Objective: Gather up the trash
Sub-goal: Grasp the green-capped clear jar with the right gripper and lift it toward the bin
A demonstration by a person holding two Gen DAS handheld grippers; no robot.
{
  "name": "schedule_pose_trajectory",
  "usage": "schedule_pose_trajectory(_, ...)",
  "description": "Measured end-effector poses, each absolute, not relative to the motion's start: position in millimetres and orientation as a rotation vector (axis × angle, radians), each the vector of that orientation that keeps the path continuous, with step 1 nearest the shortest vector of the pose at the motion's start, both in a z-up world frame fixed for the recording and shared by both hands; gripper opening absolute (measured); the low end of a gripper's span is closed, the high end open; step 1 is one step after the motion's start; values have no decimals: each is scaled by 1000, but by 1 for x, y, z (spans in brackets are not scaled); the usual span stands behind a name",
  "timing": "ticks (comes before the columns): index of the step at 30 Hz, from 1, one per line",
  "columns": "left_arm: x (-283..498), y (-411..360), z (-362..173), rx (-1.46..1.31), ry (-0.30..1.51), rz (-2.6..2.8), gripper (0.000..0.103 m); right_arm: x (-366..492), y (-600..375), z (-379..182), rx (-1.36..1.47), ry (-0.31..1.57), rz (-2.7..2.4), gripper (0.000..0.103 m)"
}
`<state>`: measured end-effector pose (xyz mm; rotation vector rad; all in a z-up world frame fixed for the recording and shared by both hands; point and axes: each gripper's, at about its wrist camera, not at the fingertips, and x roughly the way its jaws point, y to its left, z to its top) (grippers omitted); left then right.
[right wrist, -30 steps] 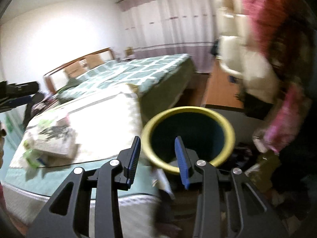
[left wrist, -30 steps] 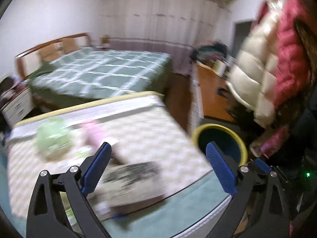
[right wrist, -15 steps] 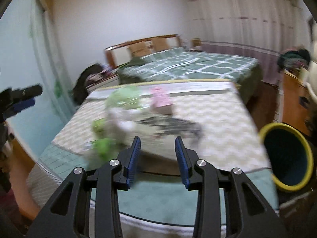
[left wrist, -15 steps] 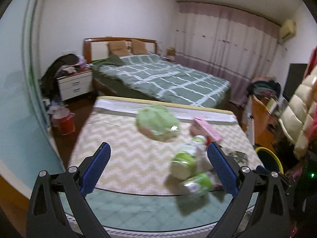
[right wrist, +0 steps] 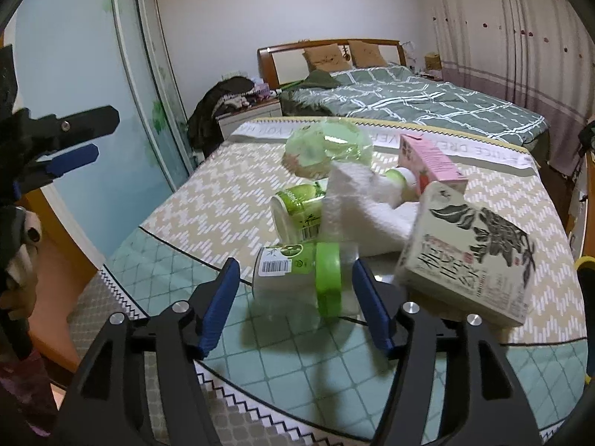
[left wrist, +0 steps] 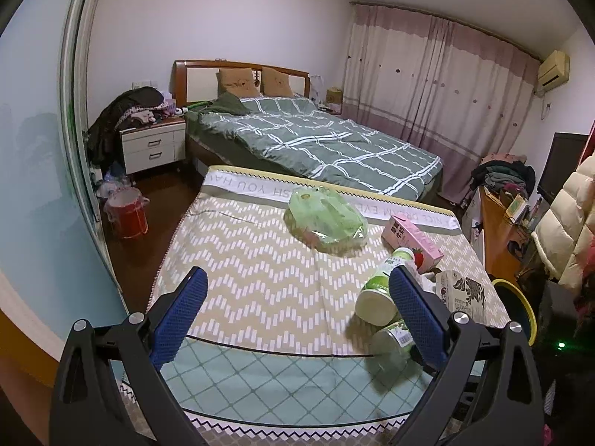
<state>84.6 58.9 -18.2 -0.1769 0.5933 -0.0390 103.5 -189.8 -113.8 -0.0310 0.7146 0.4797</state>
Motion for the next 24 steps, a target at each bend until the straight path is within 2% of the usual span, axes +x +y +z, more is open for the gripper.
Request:
schedule_pose_trajectory(9,93,53,-30,-175,627,-57,96,108,-182,-117,-128,695,412,68)
schedule_pose_trajectory(11,94,53,-31,-176,627,-57,96,109,-183,-119,-151,684,397,72)
schedule_pose_trajectory(16,96,53,-33,-176,636,-61,96,114,-183,-123,-174,717,455,76)
schedule_pose_trajectory(24,97,49,-36,-175,642,-69,96,126,-184,-134,-132,770,515,76)
